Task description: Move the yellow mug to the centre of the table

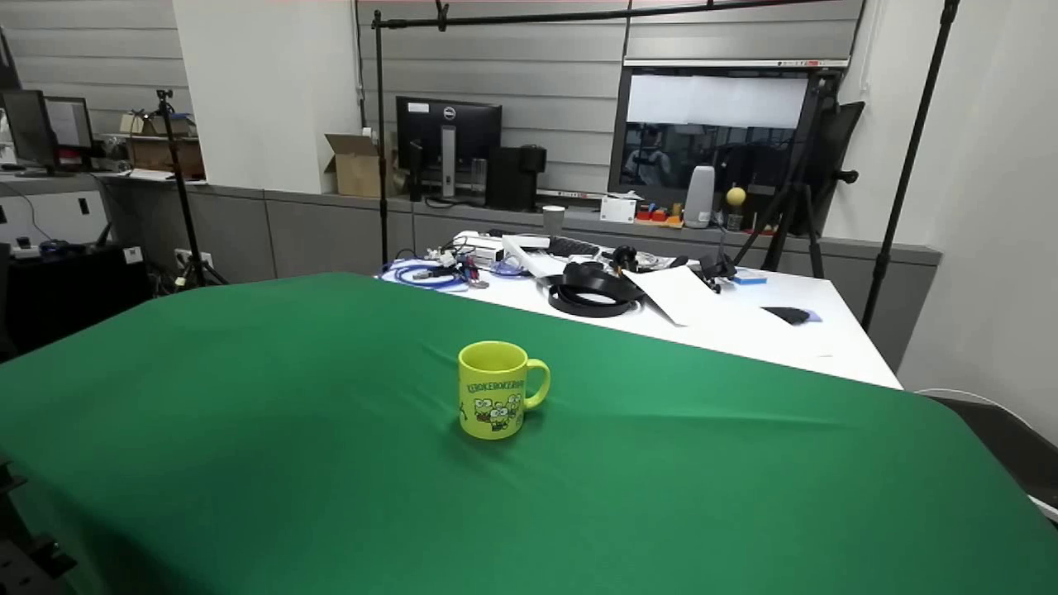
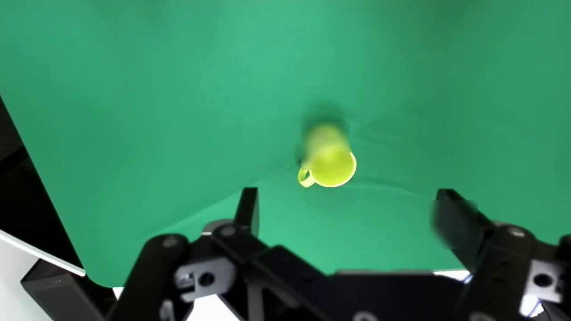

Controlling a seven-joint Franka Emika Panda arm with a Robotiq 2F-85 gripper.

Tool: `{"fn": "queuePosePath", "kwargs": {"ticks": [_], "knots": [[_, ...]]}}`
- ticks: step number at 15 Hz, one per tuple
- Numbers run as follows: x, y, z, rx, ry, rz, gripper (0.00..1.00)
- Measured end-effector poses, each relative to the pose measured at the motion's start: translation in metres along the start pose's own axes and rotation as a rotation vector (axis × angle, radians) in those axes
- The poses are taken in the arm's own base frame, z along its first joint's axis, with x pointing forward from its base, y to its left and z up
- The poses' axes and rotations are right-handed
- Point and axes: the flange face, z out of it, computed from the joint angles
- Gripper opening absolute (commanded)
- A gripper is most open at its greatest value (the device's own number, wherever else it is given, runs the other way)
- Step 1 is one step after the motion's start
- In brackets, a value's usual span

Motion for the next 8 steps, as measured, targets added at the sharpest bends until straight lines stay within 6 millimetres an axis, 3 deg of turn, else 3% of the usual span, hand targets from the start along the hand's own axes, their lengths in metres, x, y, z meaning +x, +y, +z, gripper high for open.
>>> {"fn": "queuePosePath", "kwargs": {"ticks": [6, 8], "knots": [[0.0, 0.0, 0.001, 0.001, -0.002, -0.002, 1.0], [0.005, 0.001, 0.01, -0.011, 0.005, -0.007, 1.0]]}}
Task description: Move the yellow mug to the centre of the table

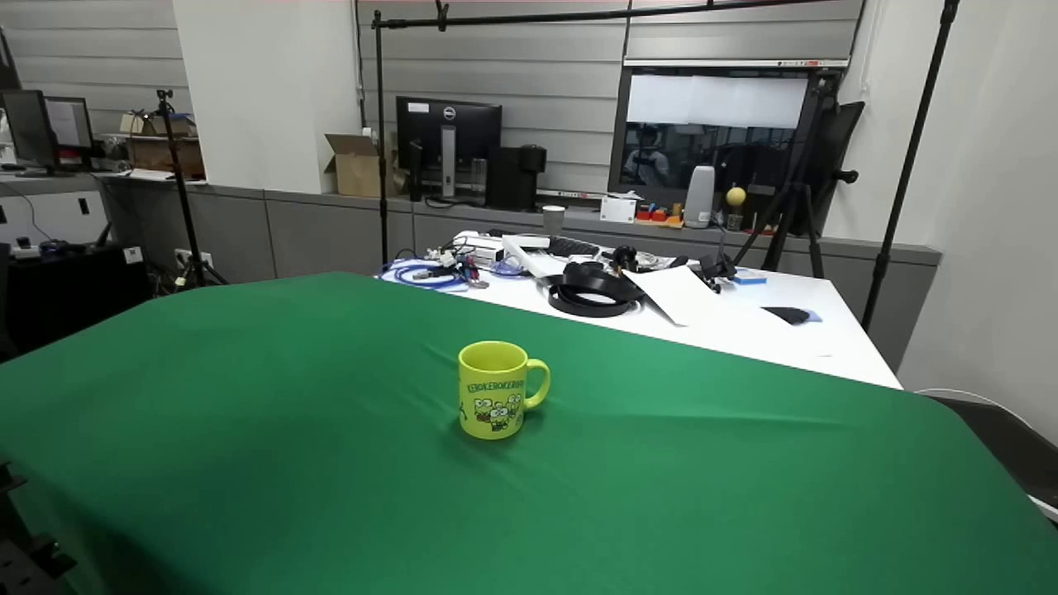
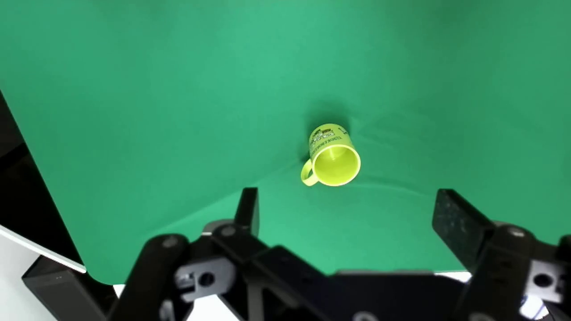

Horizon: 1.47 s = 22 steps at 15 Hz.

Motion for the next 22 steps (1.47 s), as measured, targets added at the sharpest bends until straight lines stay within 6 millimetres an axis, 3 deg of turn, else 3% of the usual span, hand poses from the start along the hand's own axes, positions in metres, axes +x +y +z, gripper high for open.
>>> {"fn": "queuePosePath", "kwargs": {"ticks": [3, 7, 10, 13, 15, 22], "knots": [[0.014, -0.001, 0.039, -0.029, 0.008, -0.025, 1.0], [0.027, -0.012, 0.12, -0.043, -0.041, -0.106, 1.0], [0.032, -0.029, 0.174, -0.028, -0.095, -0.183, 1.0], [0.037, -0.053, 0.216, -0.014, -0.126, -0.244, 1.0], [0.039, -0.063, 0.232, -0.018, -0.138, -0.265, 1.0], [0.04, -0.067, 0.248, -0.037, -0.153, -0.296, 1.0]]}}
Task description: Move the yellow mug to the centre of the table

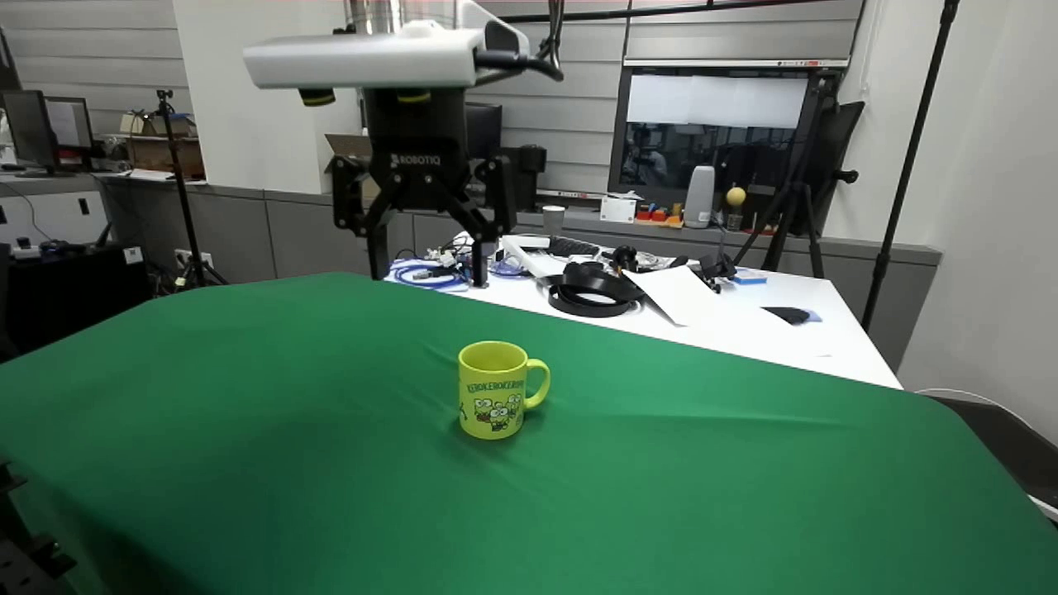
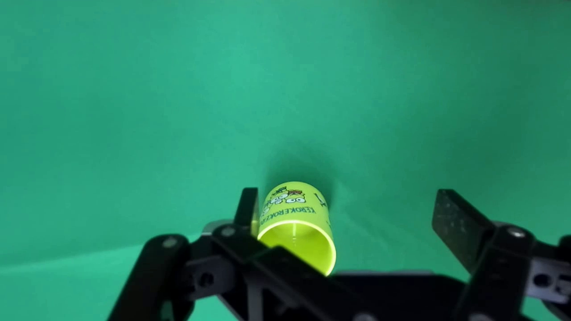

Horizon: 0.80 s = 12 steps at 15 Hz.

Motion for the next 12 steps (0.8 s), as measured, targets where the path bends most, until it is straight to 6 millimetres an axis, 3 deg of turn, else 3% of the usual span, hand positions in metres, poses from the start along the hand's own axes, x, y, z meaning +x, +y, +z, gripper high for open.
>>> {"fn": "queuePosePath", "kwargs": {"ticks": [5, 12], "knots": [[0.026, -0.001, 0.049, -0.05, 0.015, -0.034, 1.0], [0.082, 0.0, 0.117, -0.046, -0.017, -0.074, 1.0]]}}
